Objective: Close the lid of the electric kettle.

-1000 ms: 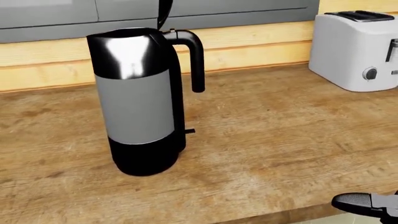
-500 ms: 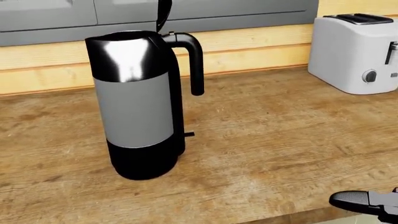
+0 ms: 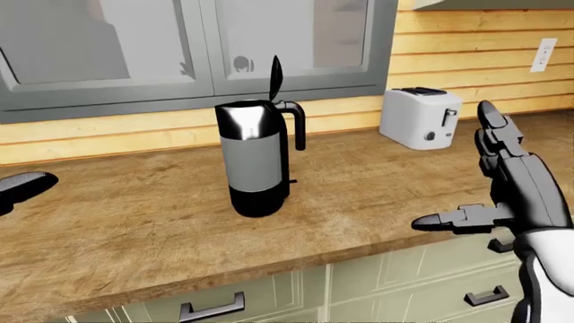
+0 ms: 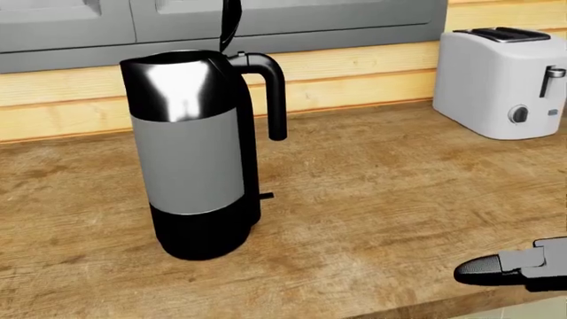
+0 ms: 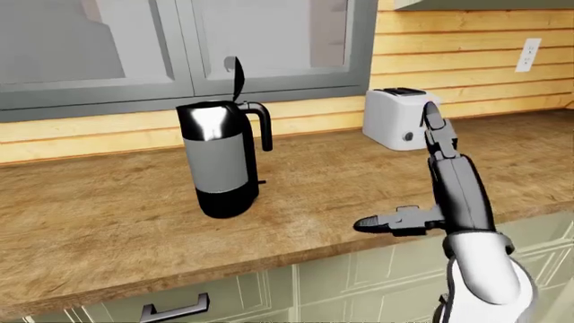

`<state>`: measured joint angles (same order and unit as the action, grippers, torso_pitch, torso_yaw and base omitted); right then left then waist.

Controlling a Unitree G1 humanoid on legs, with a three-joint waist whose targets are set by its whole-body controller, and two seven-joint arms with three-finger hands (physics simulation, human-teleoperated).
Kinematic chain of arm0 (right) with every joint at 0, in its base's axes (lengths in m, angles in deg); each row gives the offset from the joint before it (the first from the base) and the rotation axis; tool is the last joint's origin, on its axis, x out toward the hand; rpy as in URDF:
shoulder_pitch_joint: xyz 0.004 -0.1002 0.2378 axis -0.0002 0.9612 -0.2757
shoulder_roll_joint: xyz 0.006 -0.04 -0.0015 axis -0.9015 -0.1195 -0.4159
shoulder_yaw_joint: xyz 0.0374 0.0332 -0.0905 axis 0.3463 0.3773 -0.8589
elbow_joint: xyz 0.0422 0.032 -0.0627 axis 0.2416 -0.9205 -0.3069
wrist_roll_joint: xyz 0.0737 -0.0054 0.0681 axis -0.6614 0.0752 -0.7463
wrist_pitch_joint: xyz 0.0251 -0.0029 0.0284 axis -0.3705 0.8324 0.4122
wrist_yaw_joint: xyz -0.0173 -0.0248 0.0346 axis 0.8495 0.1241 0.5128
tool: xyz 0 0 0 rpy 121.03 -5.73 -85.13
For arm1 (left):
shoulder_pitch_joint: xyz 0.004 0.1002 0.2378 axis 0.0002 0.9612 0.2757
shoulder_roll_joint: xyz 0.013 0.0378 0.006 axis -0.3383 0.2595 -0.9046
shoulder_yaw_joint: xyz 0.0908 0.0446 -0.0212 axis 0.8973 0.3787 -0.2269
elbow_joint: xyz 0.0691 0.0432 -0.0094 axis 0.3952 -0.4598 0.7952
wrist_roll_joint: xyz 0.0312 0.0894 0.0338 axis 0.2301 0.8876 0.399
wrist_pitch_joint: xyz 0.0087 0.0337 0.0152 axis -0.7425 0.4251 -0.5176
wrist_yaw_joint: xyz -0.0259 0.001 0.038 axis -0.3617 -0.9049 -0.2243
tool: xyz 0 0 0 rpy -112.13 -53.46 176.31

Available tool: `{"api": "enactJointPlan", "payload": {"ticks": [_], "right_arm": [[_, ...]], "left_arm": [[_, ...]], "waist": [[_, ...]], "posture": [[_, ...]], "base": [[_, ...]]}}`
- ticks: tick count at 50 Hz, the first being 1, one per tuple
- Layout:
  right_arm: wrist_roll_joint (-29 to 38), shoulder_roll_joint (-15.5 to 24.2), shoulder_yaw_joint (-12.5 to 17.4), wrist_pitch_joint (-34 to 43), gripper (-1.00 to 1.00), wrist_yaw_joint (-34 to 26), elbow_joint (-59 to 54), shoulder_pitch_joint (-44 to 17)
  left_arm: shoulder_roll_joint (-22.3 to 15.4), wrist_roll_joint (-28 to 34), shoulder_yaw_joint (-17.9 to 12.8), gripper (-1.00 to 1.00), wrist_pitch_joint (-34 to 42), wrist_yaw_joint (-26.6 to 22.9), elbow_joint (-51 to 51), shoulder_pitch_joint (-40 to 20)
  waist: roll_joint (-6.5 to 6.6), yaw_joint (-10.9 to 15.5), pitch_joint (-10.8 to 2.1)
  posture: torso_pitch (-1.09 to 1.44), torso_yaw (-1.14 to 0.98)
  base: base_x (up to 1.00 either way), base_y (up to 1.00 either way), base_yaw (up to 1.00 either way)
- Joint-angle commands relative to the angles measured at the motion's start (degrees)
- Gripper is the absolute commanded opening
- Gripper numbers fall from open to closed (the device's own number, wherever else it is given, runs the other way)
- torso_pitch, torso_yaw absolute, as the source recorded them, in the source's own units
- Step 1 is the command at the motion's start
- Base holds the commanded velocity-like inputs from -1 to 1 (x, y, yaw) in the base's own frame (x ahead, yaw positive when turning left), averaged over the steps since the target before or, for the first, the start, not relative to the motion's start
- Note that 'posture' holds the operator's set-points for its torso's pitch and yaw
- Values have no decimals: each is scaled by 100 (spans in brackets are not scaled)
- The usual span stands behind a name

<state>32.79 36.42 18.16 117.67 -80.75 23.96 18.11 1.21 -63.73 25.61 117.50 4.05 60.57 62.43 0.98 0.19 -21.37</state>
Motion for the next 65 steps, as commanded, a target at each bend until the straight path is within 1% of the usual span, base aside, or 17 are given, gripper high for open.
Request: {"api": "enactJointPlan", "payload": {"ticks": [1, 4, 6, 9, 10, 11, 13, 18, 19, 27, 33, 35, 39, 46, 51, 57, 65], "right_arm": [[281, 109, -73, 6, 100, -200, 99, -259], [436, 159, -115, -42, 100, -355, -91, -427], [647, 354, -253, 204, 100, -607, -116, -708], [867, 514, -350, 313, 100, -877, -268, -1016], [978, 640, -443, 365, 100, -1035, -356, -1160], [1048, 645, -454, 376, 100, -1099, -401, -1260], [1303, 881, -639, 612, 100, -1436, -537, -1702], [1839, 1077, -939, 665, 100, -2058, -1002, -2432], [1900, 1040, -933, 603, 100, -2113, -1084, -2491], [2681, 832, -1319, 165, 100, -2762, -2035, -3367], [3024, 606, -1390, -307, 100, -2943, -2779, -3847], [3042, 541, -1376, -452, 100, -2892, -3034, -3957], [3160, 464, -1475, -725, 100, -2882, -3527, -4200], [3305, 369, -1521, -1045, 100, -2865, -4135, -4492], [3384, 275, -1567, -1265, 100, -2832, -4416, -4533], [3618, 230, -1674, -1522, 100, -3079, -4713, -4705], [3883, 182, -1713, -1832, 100, -3442, -5105, -5013]], "left_arm": [[-117, -18, -3, 100, -133, -28, 107, -117], [-115, -25, -11, 100, -130, -29, 110, -110], [-101, -13, 11, 100, -144, -37, 109, -110], [-96, -16, 8, 100, -143, -43, 109, -107], [-103, -31, -4, 100, -123, -35, 125, -107], [-103, -41, -8, 100, -117, -33, 131, -107], [-101, -38, -1, 100, -113, -28, 138, -107], [-94, -10, 16, 100, -140, -46, 119, -108], [-94, -14, 15, 100, -139, -46, 115, -112], [-47, 102, 123, 100, -239, -88, 44, -126], [-21, 159, 161, 100, -258, -114, 43, -140], [-18, 143, 149, 100, -251, -126, 63, -134], [1, 142, 161, 100, -217, -116, 118, -127], [13, 146, 135, 100, -185, -132, 155, -117], [5, 120, 111, 100, -141, -121, 191, -115], [24, 173, 172, 100, -187, -136, 151, -133], [32, 198, 191, 100, -201, -142, 136, -138]], "waist": [[24, -2, 45], [36, -7, 53], [41, -8, 55], [55, -12, 62], [60, -15, 62], [63, -16, 64], [69, -22, 68], [91, -36, 83], [96, -38, 87], [141, -51, 101], [186, -52, 114], [199, -52, 117], [214, -54, 116], [240, -49, 118], [250, -49, 120], [265, -54, 116], [283, -63, 122]], "posture": [[-57, 0], [-57, 0], [-57, 0], [-57, 0], [-57, 0], [-57, 0], [-57, 0], [-57, 0], [-57, 0], [-57, 0], [-57, 0], [-57, 0], [-57, 0], [-57, 0], [-57, 0], [-57, 0], [-57, 0]], "base": [[0, 0, 0], [0, 0, 0], [0, 0, 0], [0, 0, 0], [0, 0, 0], [0, 0, 0], [0, 0, 0], [0, 0, 0], [0, 0, 0], [0, 0, 0], [0, 0, 0], [0, 0, 0], [0, 0, 0], [0, 0, 0], [0, 0, 0], [0, 0, 0], [0, 0, 0]]}}
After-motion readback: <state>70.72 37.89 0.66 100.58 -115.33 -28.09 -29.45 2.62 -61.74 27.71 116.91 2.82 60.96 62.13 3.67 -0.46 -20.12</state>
